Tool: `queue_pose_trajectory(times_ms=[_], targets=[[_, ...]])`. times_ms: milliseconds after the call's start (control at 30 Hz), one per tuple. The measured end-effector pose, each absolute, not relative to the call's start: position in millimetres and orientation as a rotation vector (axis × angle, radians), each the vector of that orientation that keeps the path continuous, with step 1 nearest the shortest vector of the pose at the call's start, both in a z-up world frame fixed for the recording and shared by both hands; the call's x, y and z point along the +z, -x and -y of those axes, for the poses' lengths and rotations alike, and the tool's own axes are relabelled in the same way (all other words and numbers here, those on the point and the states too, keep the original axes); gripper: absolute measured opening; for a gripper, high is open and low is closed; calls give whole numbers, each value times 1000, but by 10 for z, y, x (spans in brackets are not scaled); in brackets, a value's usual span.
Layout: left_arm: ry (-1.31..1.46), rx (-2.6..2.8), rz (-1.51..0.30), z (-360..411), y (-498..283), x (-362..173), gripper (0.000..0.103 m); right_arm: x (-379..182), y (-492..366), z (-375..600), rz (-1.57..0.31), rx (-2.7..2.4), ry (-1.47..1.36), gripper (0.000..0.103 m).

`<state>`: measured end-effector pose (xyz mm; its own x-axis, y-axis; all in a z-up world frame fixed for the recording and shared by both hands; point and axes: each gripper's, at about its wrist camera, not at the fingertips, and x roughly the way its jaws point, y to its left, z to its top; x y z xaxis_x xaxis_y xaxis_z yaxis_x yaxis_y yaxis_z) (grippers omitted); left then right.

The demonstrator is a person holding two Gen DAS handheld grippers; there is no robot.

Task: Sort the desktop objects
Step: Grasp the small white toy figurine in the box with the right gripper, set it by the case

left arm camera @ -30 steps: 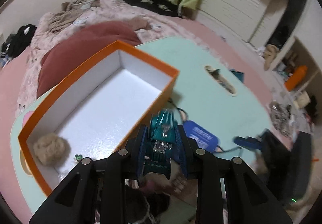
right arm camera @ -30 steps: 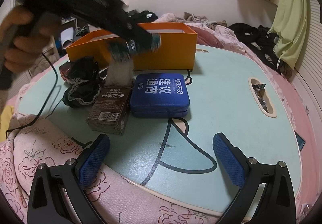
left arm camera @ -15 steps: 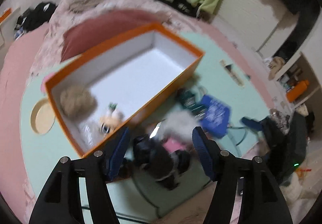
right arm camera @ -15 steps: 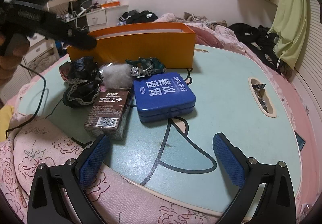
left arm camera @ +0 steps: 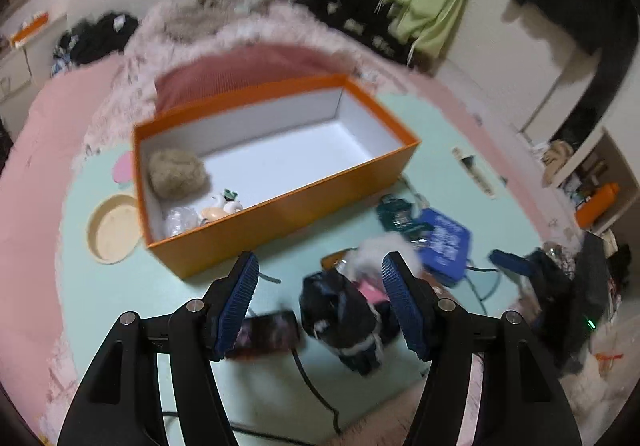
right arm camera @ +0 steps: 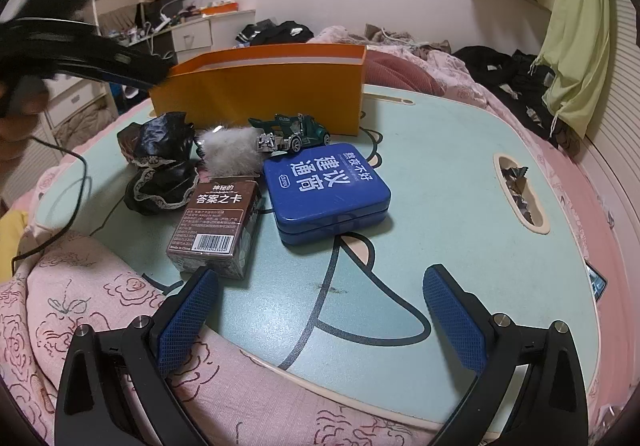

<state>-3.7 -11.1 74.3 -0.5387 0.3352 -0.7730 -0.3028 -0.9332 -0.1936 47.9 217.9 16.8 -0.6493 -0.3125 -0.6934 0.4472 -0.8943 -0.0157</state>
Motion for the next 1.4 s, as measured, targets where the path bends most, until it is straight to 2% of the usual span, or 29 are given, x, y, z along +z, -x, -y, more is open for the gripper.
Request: queue_pose_trajectory(times_ms=[67,133,167,267,400,433,500,533,567,600,800,867,967,1100,1233,1400], targets=[[1163,2542,34,183,-226,829,68,168,-480,-2181,-258,-2511,-1007,102],[1132,2616,-23,229,-410,809,79,167,-476,-2180,-258,-2511,-1007,102],[1126,2667,-72,248,-520,748,81,167,-480,-2183,-259,-2511,-1007,102],[1199,2726,-154,280,-656,459,81,166,-476,-2182,-259,-2511,-1006,102],[1365,2668,-101,286,-620,27,81,167,-477,-2185,-258,-2511,-1006,102],[1397,2661,-77,272,-584,-56,86,167,-477,-2183,-260,-2512,-1006,102],[1332,2724,-25,254,-555,-86,87,176,-478,-2182,-261,-2511,-1008,102],[1327,2744,-33,230,-534,-101,91,185,-486,-2179,-263,-2511,-1011,102],[1325,2752,-20,234,-520,-121,100,200,-496,-2180,-260,-2512,-1013,102],[1334,2763,-12,227,-491,-153,103,222,-507,-2177,-257,-2514,-1013,102],[1304,2796,11,239,-499,-197,103,839,-468,-1969,-105,-2425,-819,100],[1298,2801,12,252,-502,-171,103,1094,-279,-1767,-73,-2369,-826,96],[1292,2805,13,243,-524,-139,103,1319,242,-1450,70,-2213,-982,86],[1286,2808,15,243,-532,-137,103,1213,1020,-938,195,-1964,-1319,75],[1278,2811,18,245,-544,-138,103,877,1575,-543,180,-1880,-1587,69],[1269,2811,22,250,-557,-138,103,782,1764,-153,-12,-1897,-1680,67]])
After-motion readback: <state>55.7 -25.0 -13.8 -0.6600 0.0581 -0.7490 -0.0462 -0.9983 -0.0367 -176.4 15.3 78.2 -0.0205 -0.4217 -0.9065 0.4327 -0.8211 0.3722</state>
